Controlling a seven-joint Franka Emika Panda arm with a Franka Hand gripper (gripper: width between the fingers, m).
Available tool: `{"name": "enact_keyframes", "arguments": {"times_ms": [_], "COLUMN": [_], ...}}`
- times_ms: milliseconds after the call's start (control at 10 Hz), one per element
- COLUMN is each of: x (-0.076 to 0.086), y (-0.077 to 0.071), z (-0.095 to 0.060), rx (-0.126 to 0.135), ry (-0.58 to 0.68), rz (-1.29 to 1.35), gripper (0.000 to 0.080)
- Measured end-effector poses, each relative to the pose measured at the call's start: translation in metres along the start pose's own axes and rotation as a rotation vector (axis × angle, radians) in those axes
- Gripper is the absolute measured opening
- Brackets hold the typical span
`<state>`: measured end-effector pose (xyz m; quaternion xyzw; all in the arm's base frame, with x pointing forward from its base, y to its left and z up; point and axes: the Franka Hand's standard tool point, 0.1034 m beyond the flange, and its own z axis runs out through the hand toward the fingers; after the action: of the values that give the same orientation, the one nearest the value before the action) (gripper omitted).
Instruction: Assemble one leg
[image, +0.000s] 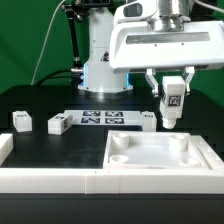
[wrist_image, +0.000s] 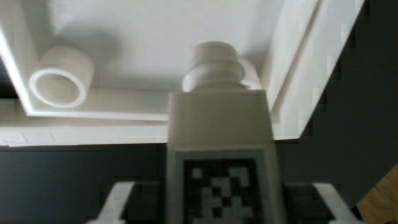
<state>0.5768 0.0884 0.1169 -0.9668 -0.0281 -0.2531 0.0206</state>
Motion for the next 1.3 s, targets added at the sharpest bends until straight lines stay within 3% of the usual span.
{"name": "enact_keyframes", "arguments": {"times_ms": [500,700,1100,1200,1300], "x": [0.0,-0.001,0.017,0.023,0.009], "y": [0.005,-0.002,-0.017,-0.015,-0.013], "z": [0.001,0.005,0.035,0.034,0.041], "rx": [-0.019,-0.011,0.004,-0.002,-0.006], "ry": [0.096,0.079,0.093,0.135,0.113], "rz": [-0.002,-0.003,-0.013,-0.016,-0.018], "gripper": [0.029,0.029,0.029,0.029,0.029]}}
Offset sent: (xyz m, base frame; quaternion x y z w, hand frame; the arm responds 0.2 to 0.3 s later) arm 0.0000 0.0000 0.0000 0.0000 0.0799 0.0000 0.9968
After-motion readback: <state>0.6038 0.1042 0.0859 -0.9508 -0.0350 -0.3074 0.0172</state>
